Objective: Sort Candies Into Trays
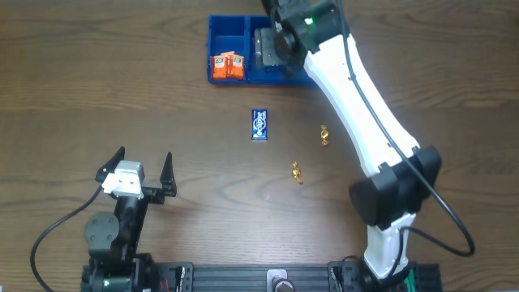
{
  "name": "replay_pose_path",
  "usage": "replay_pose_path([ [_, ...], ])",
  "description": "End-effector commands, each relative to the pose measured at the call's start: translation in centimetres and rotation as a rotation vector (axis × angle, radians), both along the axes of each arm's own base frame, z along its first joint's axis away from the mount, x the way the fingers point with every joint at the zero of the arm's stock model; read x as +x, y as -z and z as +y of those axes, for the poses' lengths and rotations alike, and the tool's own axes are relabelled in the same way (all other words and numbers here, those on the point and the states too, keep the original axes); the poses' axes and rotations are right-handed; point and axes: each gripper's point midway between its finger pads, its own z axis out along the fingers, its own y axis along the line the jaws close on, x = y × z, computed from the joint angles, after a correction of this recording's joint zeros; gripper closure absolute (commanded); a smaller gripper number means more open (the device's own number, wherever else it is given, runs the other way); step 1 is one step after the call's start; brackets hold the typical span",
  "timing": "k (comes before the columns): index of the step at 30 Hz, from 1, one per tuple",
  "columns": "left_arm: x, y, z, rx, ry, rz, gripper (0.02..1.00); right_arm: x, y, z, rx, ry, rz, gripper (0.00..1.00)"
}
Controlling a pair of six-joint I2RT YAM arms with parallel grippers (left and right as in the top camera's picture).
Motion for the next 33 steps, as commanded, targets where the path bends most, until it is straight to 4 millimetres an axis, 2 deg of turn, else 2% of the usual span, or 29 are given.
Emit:
replay_pose_path([
  [1,-0.1,1.7,-0.2,-0.010,0.010,0.052,0.020,-4.1,8.2,1.9,-0.053,0.000,0.212,0.200],
  [4,-0.1,1.7,-0.2,-0.010,0.010,0.052,0.020,-5.5,12.7,2.7,-0.032,-0.024,0.273,0.202],
  [7,-0.1,1.7,-0.2,-0.010,0.010,0.052,0.023,-6.5,16.1,3.9,-0.014,-0.052,0.313,0.207],
  [13,-0.1,1.7,-0.2,-0.010,0.010,0.052,0.020,-6.9,20.0,4.7,-0.030,-0.045,0.367,0.233],
  [19,-0.1,1.7,-0.2,-0.010,0.010,0.052,0.023,-6.8,21.7,5.0,-0.035,-0.037,0.380,0.253],
  [22,-0.1,1.7,-0.2,-0.010,0.010,0.052,0.020,-6.7,21.7,5.3,-0.027,-0.027,0.375,0.329],
  [27,-0.1,1.7,-0.2,-0.010,0.010,0.052,0.020,-6.6,22.1,5.4,-0.027,-0.029,0.371,0.391],
  [29,-0.1,1.7,-0.2,-0.010,0.010,0.052,0.023,-6.6,22.3,5.4,-0.030,-0.028,0.373,0.481],
  [31,-0.1,1.7,-0.2,-0.010,0.010,0.052,0.020,-6.6,22.3,5.4,-0.031,-0.028,0.372,0.625],
  [33,-0.1,1.7,-0.2,-0.010,0.010,0.052,0.020,-6.6,22.3,5.4,-0.030,-0.025,0.373,0.726],
])
